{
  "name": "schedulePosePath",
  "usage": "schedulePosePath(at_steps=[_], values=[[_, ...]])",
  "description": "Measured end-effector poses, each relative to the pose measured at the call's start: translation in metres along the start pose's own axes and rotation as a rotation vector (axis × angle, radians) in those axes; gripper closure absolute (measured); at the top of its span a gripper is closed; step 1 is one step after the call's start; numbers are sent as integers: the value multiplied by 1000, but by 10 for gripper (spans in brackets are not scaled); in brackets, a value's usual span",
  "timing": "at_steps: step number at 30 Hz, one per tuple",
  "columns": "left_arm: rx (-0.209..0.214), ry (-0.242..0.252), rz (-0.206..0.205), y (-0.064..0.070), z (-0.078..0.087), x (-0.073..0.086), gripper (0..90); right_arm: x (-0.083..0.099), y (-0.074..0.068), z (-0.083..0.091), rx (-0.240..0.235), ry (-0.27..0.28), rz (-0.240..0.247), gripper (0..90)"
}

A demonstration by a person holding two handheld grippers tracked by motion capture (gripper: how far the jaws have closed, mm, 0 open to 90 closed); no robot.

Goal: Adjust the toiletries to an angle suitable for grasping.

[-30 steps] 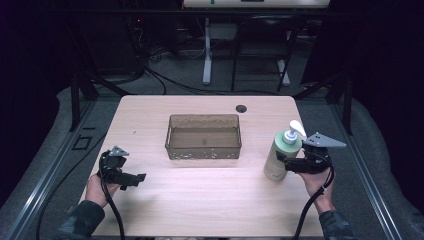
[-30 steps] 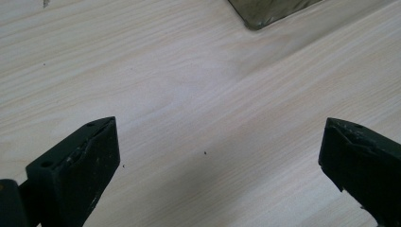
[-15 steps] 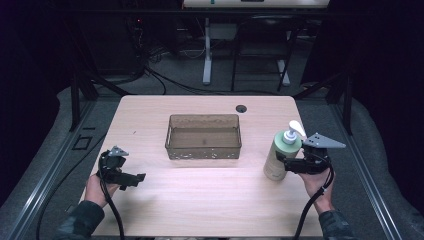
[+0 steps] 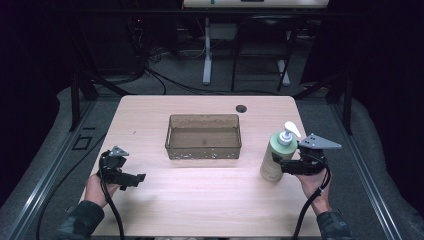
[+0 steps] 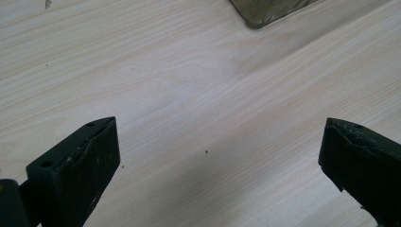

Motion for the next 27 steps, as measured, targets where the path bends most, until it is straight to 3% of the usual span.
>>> schedulePosePath(at_steps=[6,27], values=[[-6,-21,-18,1,-1,1,1,-2,-8,-2,-18,-2,13,119],[-4,-15,-30,4,0,1,3,-7,-37,-12,-86,-5,62,120]])
Point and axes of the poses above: each handheld gripper's, and its own axes: z roughly backward along the jaws, x roughly out of its underside, y roughly to its right, the point moved 10 cm from there along -z, roughly forward along the jaws, and after that the axes turned 6 degrees about -y, right-handed, at the moved point
